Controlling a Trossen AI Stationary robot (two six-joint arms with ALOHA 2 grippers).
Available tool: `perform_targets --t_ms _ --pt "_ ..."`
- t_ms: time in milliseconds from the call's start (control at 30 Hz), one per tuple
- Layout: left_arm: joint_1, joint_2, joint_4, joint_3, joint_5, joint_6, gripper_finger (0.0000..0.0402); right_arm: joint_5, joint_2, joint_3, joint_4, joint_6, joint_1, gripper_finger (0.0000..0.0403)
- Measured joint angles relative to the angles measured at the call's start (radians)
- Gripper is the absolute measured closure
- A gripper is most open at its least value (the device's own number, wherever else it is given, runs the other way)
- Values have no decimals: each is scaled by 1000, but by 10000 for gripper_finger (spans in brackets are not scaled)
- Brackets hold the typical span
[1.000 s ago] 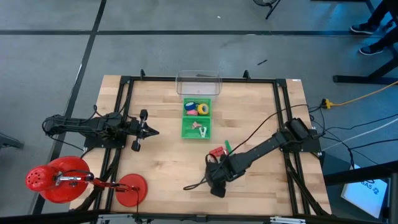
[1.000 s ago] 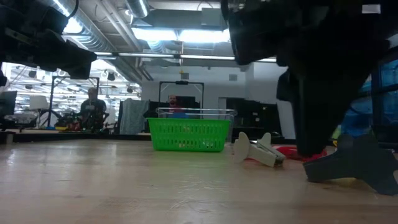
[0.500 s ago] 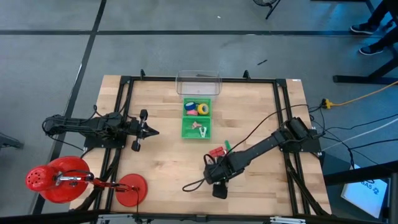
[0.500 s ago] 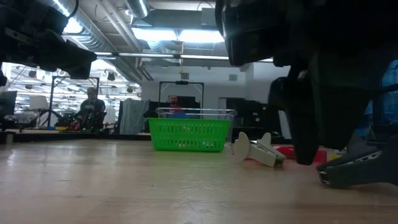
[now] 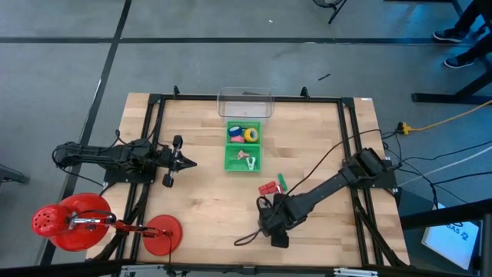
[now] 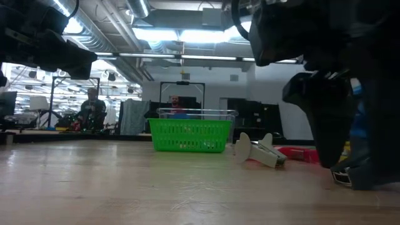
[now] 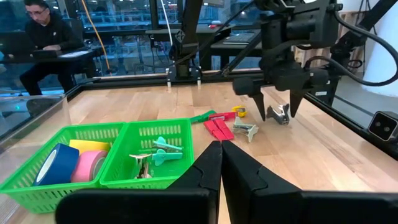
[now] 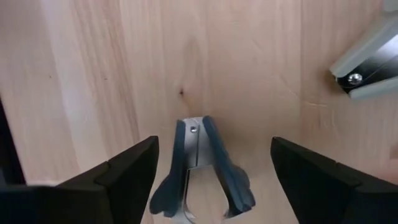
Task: Pick and place Stapler, Stapler remover, tape
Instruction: Put the dark gray staple remover into the bottom green bin
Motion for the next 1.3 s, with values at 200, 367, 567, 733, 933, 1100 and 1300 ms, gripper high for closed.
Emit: perform_targets --t_ms 200,367,567,733,933,1100,1300 --pt "0 0 0 0 0 0 396 9 0 -5 5 20 30 93" --pt "0 0 0 0 0 0 393 27 -6 -51 16 23 45 93" --pt "0 0 0 0 0 0 397 75 -9 -82 26 0 49 124" --pt "0 0 0 0 0 0 396 97 -7 -85 27 -3 47 203" --pt "0 0 0 0 0 0 394 103 -7 -87 26 -2 46 290" --pt "0 0 0 0 0 0 397 100 -7 -87 30 0 38 290" --pt "0 0 0 0 0 0 394 97 -1 -52 17 -1 23 288"
